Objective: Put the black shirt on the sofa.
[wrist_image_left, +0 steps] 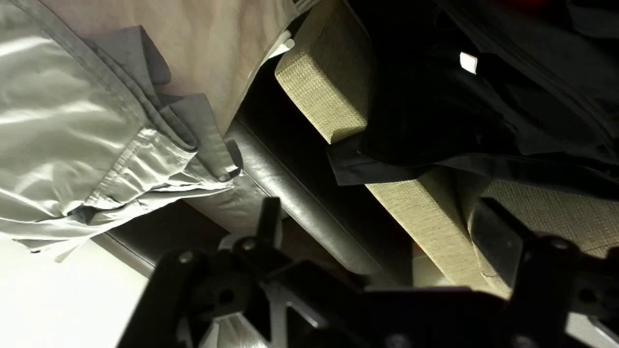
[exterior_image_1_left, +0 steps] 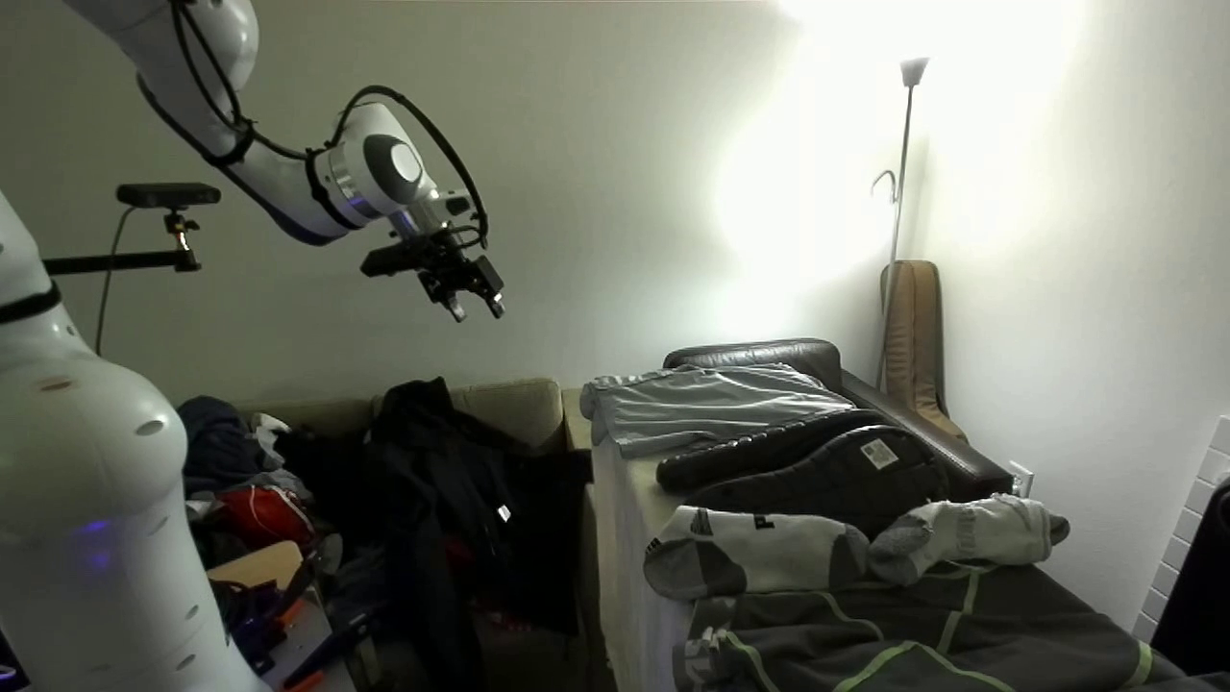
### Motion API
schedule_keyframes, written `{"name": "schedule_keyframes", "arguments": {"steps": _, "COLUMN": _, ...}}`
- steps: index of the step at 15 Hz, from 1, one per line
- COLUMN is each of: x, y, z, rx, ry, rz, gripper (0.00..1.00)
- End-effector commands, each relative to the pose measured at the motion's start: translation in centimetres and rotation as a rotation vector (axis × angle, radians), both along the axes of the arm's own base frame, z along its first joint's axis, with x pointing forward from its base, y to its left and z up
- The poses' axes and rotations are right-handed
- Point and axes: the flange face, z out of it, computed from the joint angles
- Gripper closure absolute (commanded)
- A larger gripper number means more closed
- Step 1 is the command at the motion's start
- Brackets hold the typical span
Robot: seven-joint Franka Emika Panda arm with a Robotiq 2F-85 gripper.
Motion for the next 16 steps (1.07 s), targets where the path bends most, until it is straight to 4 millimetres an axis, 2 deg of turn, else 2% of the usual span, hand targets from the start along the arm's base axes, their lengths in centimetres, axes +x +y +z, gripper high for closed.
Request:
{"name": "schedule_keyframes", "arguments": {"steps": 1, "x": -0.9, "y": -2.4, "z": 0.2, "rx": 0.028, "ry": -0.005, "rz": -0.072, "gripper": 0.00}}
{"name": "schedule_keyframes", "arguments": {"steps": 11, "x": 2.8, "y": -7.9, "z": 1.6, "rx": 0.070, "ry": -0.019, "rz": -0.252, "gripper": 0.00}}
{"name": "schedule_keyframes", "arguments": {"steps": 16, "x": 4.6, "y": -9.1, "z": 1.9, "rx": 0.121, "ry": 0.038, "rz": -0.318, "gripper": 0.00}}
